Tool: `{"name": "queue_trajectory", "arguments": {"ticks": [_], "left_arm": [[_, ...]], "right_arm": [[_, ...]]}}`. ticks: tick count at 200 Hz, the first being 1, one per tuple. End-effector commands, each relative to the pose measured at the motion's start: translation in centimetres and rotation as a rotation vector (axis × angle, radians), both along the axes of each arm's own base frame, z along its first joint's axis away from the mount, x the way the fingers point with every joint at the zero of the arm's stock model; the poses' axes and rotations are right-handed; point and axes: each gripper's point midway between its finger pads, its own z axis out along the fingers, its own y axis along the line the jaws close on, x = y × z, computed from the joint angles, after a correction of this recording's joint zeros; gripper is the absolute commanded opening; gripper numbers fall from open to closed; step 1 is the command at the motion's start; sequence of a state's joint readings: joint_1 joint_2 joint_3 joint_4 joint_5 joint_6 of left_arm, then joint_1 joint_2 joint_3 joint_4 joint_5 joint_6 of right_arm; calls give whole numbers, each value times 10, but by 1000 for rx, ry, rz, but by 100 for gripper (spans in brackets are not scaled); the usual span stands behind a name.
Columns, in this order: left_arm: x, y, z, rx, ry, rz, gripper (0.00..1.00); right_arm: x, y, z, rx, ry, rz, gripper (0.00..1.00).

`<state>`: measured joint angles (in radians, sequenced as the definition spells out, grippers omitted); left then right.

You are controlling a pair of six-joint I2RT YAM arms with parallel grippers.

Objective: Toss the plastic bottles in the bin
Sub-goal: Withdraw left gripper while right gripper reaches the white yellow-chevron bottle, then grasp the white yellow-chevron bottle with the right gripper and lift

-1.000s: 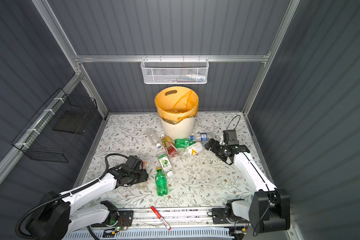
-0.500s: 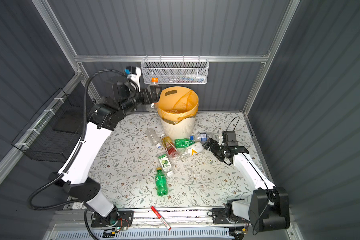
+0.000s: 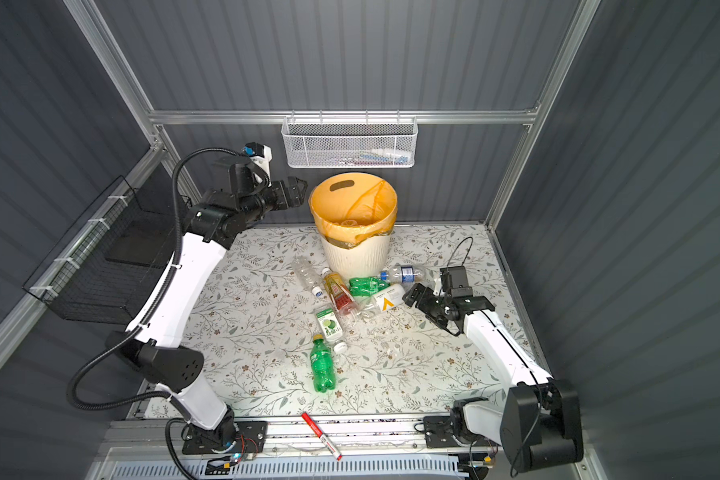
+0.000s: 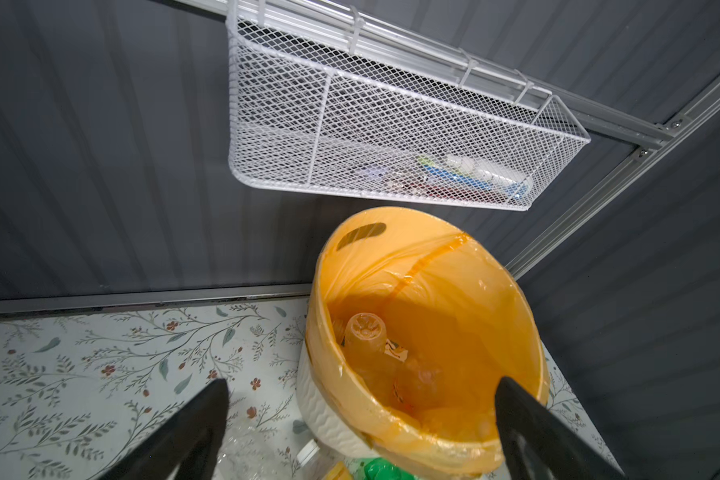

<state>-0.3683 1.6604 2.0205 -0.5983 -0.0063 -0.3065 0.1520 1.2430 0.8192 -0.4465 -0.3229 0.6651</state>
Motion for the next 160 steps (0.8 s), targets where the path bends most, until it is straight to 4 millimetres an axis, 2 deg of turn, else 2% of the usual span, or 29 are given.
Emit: {"name": "queue_trajectory", "arguments": {"ticks": [1, 27, 43, 48, 76, 102, 130, 160], "left_arm": [[-23, 34, -7, 7, 7, 46, 100], [-36, 56, -75, -22, 142, 84, 100], [-47, 64, -106, -58, 196, 105, 100], [-52, 67, -128, -60, 240, 111, 100], [-70, 71, -177, -95, 331, 124, 100], [-83, 77, -213, -63, 408, 144, 100], [-93, 83, -231, -49, 447, 144, 100], [-105, 79, -253, -69, 505, 121, 100]], "right_arm": [[2, -2, -5, -74, 27, -6, 97], [7, 7, -11, -80, 47, -55, 96], [11, 15, -15, -50, 53, -94, 96], [12, 19, -17, -39, 54, -104, 96], [24, 39, -19, -3, 49, -143, 96], [37, 55, -22, 21, 49, -188, 94], [47, 62, -25, 20, 46, -249, 91], [57, 76, -32, 29, 64, -260, 90]]}}
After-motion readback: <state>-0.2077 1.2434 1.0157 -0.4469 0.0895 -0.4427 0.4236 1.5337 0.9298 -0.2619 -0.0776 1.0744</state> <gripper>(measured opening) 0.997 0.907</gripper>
